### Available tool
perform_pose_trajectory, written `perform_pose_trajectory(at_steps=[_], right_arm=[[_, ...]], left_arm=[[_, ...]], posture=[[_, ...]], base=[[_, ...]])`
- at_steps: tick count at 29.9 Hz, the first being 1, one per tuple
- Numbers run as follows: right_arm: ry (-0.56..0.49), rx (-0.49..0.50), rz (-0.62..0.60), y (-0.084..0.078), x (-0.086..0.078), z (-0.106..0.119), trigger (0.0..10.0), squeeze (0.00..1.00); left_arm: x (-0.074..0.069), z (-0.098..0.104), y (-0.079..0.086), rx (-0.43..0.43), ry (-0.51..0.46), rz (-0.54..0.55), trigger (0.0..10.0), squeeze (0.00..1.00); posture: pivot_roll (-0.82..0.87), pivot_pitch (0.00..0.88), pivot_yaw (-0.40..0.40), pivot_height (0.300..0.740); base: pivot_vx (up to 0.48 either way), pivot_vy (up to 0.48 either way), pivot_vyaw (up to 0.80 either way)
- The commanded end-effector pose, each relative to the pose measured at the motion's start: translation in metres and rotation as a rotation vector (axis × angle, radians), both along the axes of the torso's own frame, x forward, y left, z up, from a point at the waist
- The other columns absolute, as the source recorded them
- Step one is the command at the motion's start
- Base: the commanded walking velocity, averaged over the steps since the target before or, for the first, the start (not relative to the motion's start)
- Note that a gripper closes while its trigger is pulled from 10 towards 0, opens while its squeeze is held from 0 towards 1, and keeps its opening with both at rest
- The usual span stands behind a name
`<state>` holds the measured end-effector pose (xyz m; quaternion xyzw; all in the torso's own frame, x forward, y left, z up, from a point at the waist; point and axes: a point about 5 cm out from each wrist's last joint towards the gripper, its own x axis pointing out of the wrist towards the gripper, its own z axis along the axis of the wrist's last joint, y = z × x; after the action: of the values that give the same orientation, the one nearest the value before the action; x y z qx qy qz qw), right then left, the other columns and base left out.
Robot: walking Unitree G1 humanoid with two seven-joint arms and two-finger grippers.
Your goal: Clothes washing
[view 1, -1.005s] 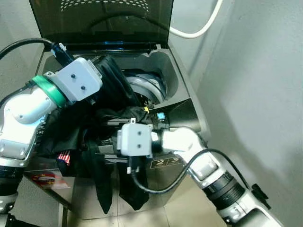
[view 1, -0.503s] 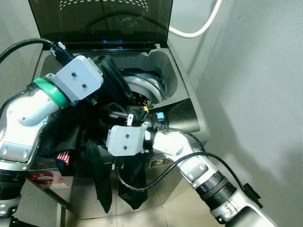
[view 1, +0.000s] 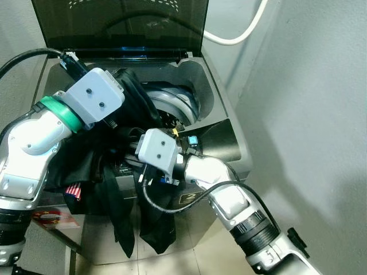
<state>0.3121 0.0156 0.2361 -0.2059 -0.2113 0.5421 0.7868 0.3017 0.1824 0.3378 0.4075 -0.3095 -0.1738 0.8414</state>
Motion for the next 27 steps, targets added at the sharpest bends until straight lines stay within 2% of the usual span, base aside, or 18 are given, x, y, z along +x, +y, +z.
perform_pose_trajectory(at_steps=[1, 5, 11, 12, 13, 14, 15, 16, 19, 21, 23, 25, 27], right_arm=[[0.011, 0.013, 0.015, 0.001, -0.001, 0.003, 0.0, 0.00], [0.031, 0.069, -0.007, 0.001, 0.003, 0.010, 0.0, 0.00], [0.053, 0.171, -0.126, 0.001, 0.021, 0.025, 0.0, 0.00], [0.055, 0.214, -0.210, 0.002, 0.033, 0.035, 0.0, 0.00], [0.055, 0.214, -0.210, 0.002, 0.033, 0.035, 0.0, 0.00], [0.061, 0.248, -0.274, 0.002, 0.043, 0.045, 0.0, 0.00], [0.058, 0.264, -0.321, 0.003, 0.050, 0.052, 1.3, 0.00], [0.054, 0.278, -0.363, 0.004, 0.055, 0.059, 10.0, 0.00], [0.049, 0.286, -0.396, 0.004, 0.060, 0.065, 10.0, 0.00], [0.029, 0.313, -0.471, 0.003, 0.067, 0.080, 10.0, 0.00], [0.029, 0.313, -0.471, 0.003, 0.067, 0.080, 10.0, 0.00], [0.005, 0.395, -0.588, -0.011, 0.077, 0.099, 10.0, 0.00], [0.005, 0.395, -0.588, -0.011, 0.077, 0.099, 10.0, 0.00]], left_arm=[[-0.003, 0.001, 0.000, -0.001, -0.012, -0.001, 10.0, 0.00], [-0.003, 0.002, -0.001, -0.019, -0.024, 0.002, 10.0, 0.00], [0.000, 0.007, 0.001, -0.086, -0.076, 0.049, 10.0, 0.00], [0.001, 0.012, 0.004, -0.146, -0.113, 0.083, 10.0, 0.00], [0.001, 0.012, 0.004, -0.146, -0.113, 0.083, 10.0, 0.00], [0.002, 0.017, 0.006, -0.206, -0.150, 0.117, 10.0, 0.00], [0.002, 0.021, 0.008, -0.255, -0.177, 0.141, 10.0, 0.00], [0.001, 0.026, 0.011, -0.302, -0.210, 0.169, 10.0, 0.00], [0.000, 0.029, 0.013, -0.339, -0.239, 0.194, 10.0, 0.00], [-0.004, 0.035, 0.021, -0.428, -0.281, 0.243, 10.0, 0.00], [-0.004, 0.035, 0.021, -0.428, -0.281, 0.243, 10.0, 0.00], [-0.008, 0.036, 0.038, -0.482, -0.318, 0.342, 10.0, 0.00], [-0.008, 0.036, 0.038, -0.482, -0.318, 0.342, 10.0, 0.00]], posture=[[0.14, 0.159, -0.050, 0.740], [0.13, 0.152, -0.052, 0.740], [0.13, 0.143, -0.057, 0.740], [0.13, 0.141, -0.061, 0.740], [0.13, 0.141, -0.061, 0.740], [0.13, 0.138, -0.066, 0.740], [0.13, 0.137, -0.068, 0.740], [0.13, 0.134, -0.074, 0.740], [0.13, 0.134, -0.074, 0.740], [0.15, 0.127, -0.088, 0.740], [0.15, 0.127, -0.088, 0.740], [0.16, 0.125, -0.098, 0.740], [0.16, 0.125, -0.098, 0.740]], base=[[0.000, 0.000, 0.00], [0.000, 0.000, 0.00], [0.000, 0.000, 0.00], [0.000, 0.000, 0.00], [0.000, 0.000, 0.00], [0.000, 0.000, 0.00], [0.000, 0.000, 0.00], [0.000, 0.000, 0.00], [0.000, 0.000, 0.00], [0.000, 0.000, 0.00], [0.000, 0.000, 0.00], [0.000, 0.000, 0.00], [0.000, 0.000, 0.00]])
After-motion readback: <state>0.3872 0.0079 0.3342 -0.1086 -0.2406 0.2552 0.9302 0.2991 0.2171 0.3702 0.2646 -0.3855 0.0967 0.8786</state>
